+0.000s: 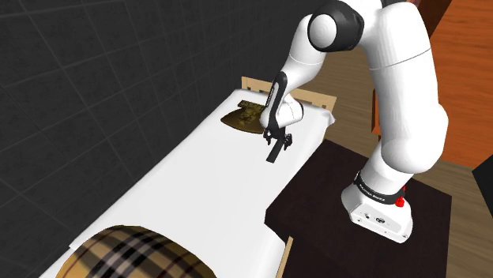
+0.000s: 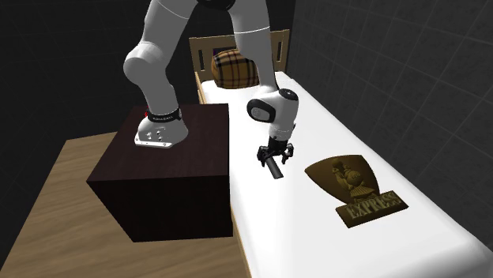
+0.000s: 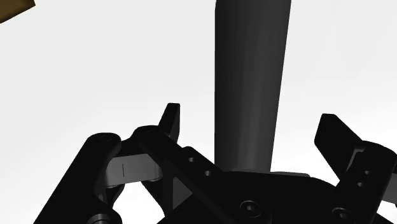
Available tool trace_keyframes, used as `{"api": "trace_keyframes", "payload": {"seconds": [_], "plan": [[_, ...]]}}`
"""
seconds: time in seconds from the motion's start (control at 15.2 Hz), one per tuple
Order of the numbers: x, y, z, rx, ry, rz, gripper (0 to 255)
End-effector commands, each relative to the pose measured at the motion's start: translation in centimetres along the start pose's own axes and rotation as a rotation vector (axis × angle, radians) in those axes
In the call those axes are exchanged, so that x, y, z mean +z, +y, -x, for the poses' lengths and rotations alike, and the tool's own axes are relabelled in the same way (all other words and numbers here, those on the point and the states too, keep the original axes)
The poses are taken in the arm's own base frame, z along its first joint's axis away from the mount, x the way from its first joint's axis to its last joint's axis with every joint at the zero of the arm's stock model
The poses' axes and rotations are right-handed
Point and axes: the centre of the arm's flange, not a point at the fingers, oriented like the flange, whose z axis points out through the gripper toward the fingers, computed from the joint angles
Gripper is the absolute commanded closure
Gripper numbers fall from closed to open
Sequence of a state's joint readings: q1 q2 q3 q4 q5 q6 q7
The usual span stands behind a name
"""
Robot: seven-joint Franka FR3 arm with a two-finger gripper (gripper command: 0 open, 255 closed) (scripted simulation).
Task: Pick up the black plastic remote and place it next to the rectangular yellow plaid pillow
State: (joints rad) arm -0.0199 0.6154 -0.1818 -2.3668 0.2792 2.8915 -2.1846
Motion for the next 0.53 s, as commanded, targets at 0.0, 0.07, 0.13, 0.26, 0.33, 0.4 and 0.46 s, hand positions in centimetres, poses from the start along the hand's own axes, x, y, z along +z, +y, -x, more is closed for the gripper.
{"api": "trace_keyframes", "payload": {"seconds": [0.0,0.07,0.13,0.26,0.33,0.4,0.46], "plan": [[0.0,0.0,0.0,0.0,0.0,0.0,0],[0.0,0.0,0.0,0.0,0.0,0.0,255],[0.0,0.0,0.0,0.0,0.0,0.0,255],[-0.04,-0.02,0.01,0.0,0.0,0.0,255],[0.0,0.02,-0.02,0.0,0.0,0.0,255],[0.05,0.03,-0.01,0.0,0.0,0.0,255],[-0.03,0.04,0.04,0.0,0.0,0.0,255]]}}
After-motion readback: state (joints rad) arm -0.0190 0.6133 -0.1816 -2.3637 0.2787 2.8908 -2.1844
